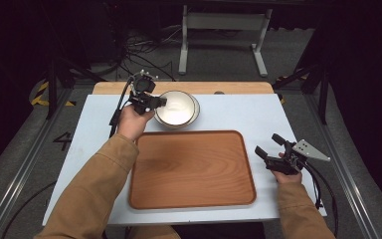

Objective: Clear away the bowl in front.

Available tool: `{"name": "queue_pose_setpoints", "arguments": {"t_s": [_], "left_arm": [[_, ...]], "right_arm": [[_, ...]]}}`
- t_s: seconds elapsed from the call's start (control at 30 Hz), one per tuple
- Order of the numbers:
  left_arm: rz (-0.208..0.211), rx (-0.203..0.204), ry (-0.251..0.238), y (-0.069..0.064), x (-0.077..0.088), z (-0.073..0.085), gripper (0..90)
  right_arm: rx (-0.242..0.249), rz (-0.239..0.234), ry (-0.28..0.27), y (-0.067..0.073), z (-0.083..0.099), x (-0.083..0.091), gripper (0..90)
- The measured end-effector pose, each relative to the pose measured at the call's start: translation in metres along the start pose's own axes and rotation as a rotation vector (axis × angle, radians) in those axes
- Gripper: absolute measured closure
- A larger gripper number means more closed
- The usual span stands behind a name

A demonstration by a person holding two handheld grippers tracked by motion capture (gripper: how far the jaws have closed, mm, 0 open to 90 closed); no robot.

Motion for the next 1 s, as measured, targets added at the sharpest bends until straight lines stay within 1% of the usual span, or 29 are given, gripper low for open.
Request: {"name": "queue_pose_setpoints", "arguments": {"t_s": [0.13,0.17,0.2,0.27,0.3,0.43,0.53,0.6,0.67,0.7,0.8,1.0], "left_arm": [[0.017,-0.029,0.006,-0.006,0.006,0.001,81.5],[0.017,-0.029,0.006,-0.006,0.006,0.001,81.5],[0.023,-0.038,0.006,-0.009,0.008,0.001,81.5],[0.028,-0.057,0.013,-0.012,0.009,0.002,81.5],[0.028,-0.057,0.013,-0.012,0.009,0.002,81.5],[0.036,-0.093,0.023,-0.018,0.01,0.004,81.5],[0.053,-0.114,0.036,-0.023,0.009,0.007,81.5],[0.071,-0.134,0.047,-0.027,0.007,0.01,81.5],[0.087,-0.146,0.054,-0.031,0.004,0.013,81.6],[0.087,-0.146,0.054,-0.031,0.004,0.013,81.5],[0.113,-0.162,0.07,-0.036,0.0,0.018,81.5],[0.133,-0.18,0.101,-0.04,-0.007,0.03,81.5]], "right_arm": [[-0.001,0.001,0.001,0.0,0.0,0.0,5.1],[-0.001,0.001,0.001,0.0,0.0,0.0,5.1],[-0.001,0.002,0.001,0.0,0.0,0.0,5.1],[-0.001,0.001,0.001,0.0,0.0,0.0,5.1],[-0.001,0.001,0.001,0.0,0.0,0.0,5.1],[-0.002,0.002,0.001,0.0,0.0,0.0,5.0],[-0.002,0.001,0.001,0.0,0.0,0.0,5.1],[-0.002,0.001,0.001,0.0,0.0,0.0,5.0],[-0.003,0.001,0.001,0.0,0.0,0.0,5.1],[-0.003,0.001,0.001,0.0,0.0,0.0,5.0],[-0.003,0.001,0.001,0.0,0.0,0.0,5.0],[-0.002,0.001,0.001,0.0,0.0,0.0,5.0]]}}
Point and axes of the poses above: each handheld gripper's, and its own axes: x roughly backward along the jaws, z roughly out of its underside, y roughly to its left, the point moved 8 cm from there along -x, roughly forward along the jaws, and after that the axes turned 7 degrees about -y, right-handed, at the moved point
